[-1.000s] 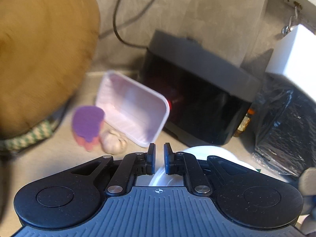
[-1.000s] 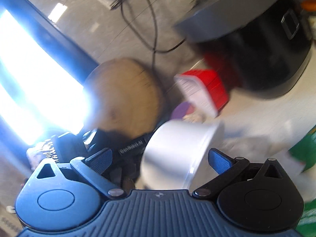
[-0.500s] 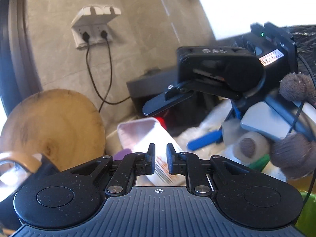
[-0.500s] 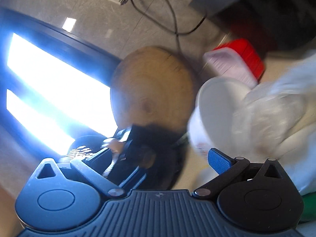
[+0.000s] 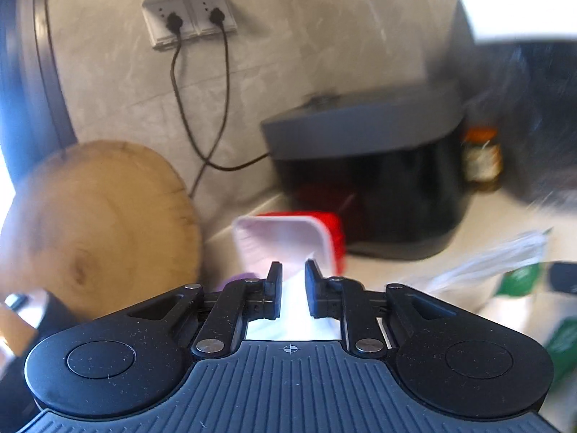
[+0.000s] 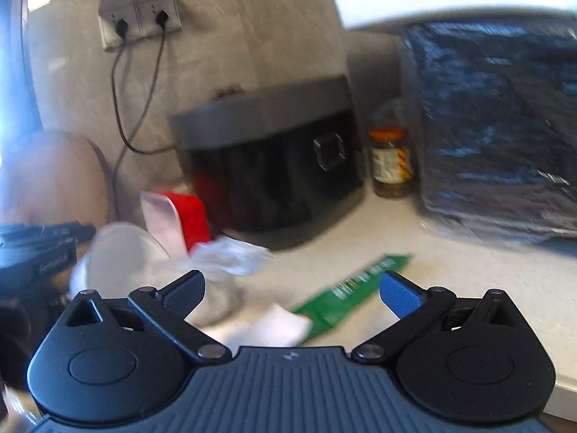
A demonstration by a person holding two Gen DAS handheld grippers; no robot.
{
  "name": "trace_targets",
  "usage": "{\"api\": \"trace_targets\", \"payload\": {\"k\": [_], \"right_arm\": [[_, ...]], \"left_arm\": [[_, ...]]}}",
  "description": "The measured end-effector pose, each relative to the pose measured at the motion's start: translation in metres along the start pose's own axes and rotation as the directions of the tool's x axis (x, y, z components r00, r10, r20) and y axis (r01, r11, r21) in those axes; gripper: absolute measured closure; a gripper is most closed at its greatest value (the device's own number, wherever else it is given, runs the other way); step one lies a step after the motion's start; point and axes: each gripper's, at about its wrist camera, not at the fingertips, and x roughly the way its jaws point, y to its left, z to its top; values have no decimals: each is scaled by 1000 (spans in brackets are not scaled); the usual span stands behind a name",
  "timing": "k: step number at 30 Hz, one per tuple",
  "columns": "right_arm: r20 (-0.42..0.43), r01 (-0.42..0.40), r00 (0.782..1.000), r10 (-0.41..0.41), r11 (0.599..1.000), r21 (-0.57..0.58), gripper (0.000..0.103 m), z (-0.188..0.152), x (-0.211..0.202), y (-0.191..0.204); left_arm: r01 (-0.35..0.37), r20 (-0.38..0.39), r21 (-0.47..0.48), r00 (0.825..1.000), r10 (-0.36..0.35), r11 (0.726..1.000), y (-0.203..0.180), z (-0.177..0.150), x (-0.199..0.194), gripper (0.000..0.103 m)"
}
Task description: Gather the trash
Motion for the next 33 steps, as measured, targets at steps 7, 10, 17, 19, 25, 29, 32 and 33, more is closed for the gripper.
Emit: {"api": "trace_targets", "payload": {"k": [7,10,17,19,25,29,32,33], "right_arm": [[-99,-35,995,24,993,-111,0,-22,8,11],[-87,-177,983,162,959,-222,0,-41,5,29],[-241,-240,955,175,932,-272,0,-75,43,62],[-247,-222,956,155,936,-272,0,-78,47,65],[-296,-213,949,110,915,-343,0,-76,48,77],[-308,-224,944,117,913,-342,0,-73,48,77],[-324,-229,939,115,912,-340,0,-68,53,76],[-335,-230,935,112,913,-336,0,-65,62,75]], "left_arm": [[-24,-79,-84,997,17,996,42,-27,21,85],[2,-102,-84,995,-11,997,53,-41,24,86],[137,168,-173,980,-108,975,66,-26,-23,85],[180,196,-123,969,-154,976,54,-8,-32,85],[84,5,23,996,-84,996,4,22,4,83],[41,-48,22,998,-40,999,11,9,16,84],[51,-24,29,998,-50,998,29,-11,11,85],[60,-5,24,998,-60,998,35,-18,8,85]]}}
